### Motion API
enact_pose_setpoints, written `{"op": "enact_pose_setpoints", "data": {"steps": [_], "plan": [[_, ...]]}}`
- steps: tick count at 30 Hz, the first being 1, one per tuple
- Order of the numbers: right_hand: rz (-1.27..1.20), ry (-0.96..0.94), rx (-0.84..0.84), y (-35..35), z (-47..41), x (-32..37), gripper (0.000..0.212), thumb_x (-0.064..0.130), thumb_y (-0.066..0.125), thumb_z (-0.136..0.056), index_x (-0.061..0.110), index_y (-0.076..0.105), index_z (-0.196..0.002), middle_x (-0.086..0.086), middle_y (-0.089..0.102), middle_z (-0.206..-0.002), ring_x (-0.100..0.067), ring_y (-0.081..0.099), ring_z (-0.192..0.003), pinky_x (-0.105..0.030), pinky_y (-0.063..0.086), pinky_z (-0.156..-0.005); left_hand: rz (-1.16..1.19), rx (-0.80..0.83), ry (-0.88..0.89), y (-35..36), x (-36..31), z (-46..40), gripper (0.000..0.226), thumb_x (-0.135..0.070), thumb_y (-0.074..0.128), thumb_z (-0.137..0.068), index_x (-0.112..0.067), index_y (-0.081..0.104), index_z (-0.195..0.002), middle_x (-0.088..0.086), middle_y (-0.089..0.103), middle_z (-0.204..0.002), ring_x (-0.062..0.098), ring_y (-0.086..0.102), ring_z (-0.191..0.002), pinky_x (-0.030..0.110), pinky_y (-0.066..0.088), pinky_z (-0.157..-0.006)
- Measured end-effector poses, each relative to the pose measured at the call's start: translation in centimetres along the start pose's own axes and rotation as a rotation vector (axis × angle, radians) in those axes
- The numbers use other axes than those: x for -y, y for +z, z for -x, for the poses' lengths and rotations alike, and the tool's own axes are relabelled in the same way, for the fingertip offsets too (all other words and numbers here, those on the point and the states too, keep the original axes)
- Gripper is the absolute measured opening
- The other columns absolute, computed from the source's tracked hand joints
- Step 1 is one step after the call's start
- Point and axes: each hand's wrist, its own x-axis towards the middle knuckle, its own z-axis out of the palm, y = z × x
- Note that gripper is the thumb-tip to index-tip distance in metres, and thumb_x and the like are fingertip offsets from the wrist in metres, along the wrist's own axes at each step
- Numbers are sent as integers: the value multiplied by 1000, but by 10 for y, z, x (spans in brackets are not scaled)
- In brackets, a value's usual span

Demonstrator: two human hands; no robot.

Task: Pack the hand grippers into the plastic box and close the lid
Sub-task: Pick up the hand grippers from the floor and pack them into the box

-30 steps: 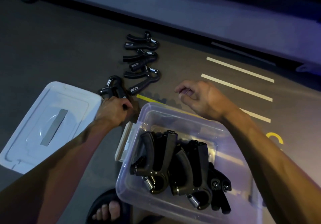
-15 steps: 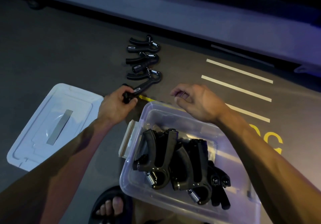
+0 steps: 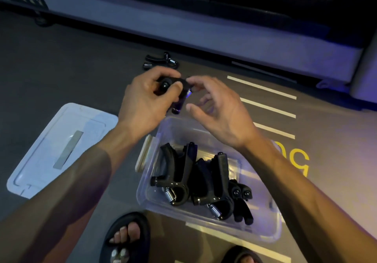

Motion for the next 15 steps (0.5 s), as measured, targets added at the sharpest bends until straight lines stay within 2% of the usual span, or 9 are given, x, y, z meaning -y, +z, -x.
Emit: {"op": "enact_pose_setpoints", "data": {"steps": [5, 9, 12, 14, 15], "plan": [[70, 28, -126, -28, 26, 13, 38, 29, 75, -82, 22, 58, -116, 8, 59, -107, -13, 59, -80, -29, 52, -71, 16, 80, 40, 27, -35, 29, 12, -29, 68, -93, -29, 73, -103, -13, 70, -68, 10, 71, -66, 37, 59, -71], [135, 5, -87, -49, 50, 10, 36, 31, 73, -81, 22, 59, -113, 8, 60, -102, -12, 59, -74, -34, 51, -69, -113, 130, 76, 43, -52, 52, 15, -41, 66, -92, -27, 65, -98, -11, 71, -72, 8, 70, -70, 39, 57, -72], [263, -44, -25, -58, 63, 5, 36, 29, 72, -81, 19, 61, -114, 5, 63, -102, -11, 60, -86, -38, 51, -74, -230, 174, 118, 57, -57, 67, 25, -49, 64, -90, -25, 57, -91, -10, 72, -73, 10, 67, -70, 39, 54, -68], [335, -71, 1, -62, 71, 0, 32, 27, 73, -83, 16, 62, -111, 2, 65, -100, -17, 62, -89, -39, 51, -72, -277, 183, 131, 64, -59, 73, 29, -52, 64, -91, -25, 53, -85, -12, 70, -70, 7, 63, -67, 33, 50, -67], [349, -78, 4, -66, 75, -2, 29, 26, 72, -84, 16, 63, -109, 2, 65, -97, -18, 61, -86, -38, 50, -70, -290, 194, 140, 67, -59, 75, 31, -53, 63, -91, -25, 53, -84, -13, 70, -70, 4, 62, -67, 24, 47, -67]]}}
